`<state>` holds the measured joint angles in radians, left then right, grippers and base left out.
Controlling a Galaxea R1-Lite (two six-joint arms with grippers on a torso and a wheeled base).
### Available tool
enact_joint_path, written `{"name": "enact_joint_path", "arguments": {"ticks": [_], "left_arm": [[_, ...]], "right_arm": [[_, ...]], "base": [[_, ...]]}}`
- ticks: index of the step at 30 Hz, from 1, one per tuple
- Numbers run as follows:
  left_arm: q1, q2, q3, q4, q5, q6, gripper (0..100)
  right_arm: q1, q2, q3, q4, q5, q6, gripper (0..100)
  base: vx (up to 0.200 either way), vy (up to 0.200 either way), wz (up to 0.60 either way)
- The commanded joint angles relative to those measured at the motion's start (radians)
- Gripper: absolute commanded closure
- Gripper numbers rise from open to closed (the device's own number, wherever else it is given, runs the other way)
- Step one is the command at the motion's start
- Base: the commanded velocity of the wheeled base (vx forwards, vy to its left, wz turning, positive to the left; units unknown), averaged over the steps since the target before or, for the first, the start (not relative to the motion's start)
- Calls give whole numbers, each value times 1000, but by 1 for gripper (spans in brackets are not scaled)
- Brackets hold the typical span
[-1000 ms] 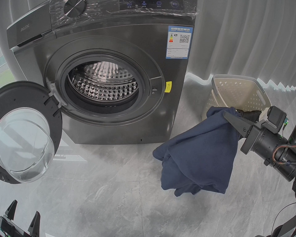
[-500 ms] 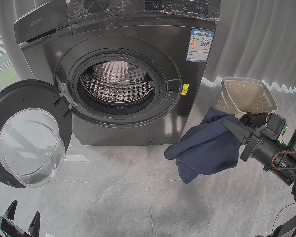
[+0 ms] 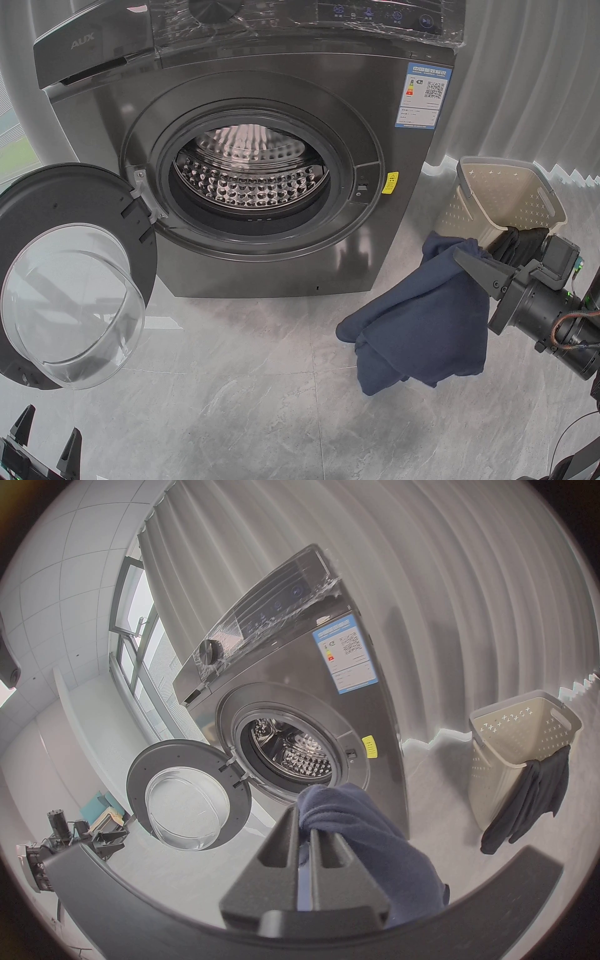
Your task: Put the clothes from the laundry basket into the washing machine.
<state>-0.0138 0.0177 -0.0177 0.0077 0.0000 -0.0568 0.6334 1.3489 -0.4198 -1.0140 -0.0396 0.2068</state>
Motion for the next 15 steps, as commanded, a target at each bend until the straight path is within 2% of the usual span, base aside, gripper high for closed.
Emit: {"name": "enact_joint_path", "arguments": {"ticks": [1,11,15], "left_arm": [[0,-13,15,0,0,0,0],[0,-13,15,0,0,-1,0],[2,-15,15,0,2,2,0]], "right_arm": [[12,27,-8,0,0,-1,100],[29,73,-54,-3,-2,-3,100],[52,101,-105,-18,-2,-4,100]], "base": [[0,0,0],[0,0,0],[0,0,0]]}}
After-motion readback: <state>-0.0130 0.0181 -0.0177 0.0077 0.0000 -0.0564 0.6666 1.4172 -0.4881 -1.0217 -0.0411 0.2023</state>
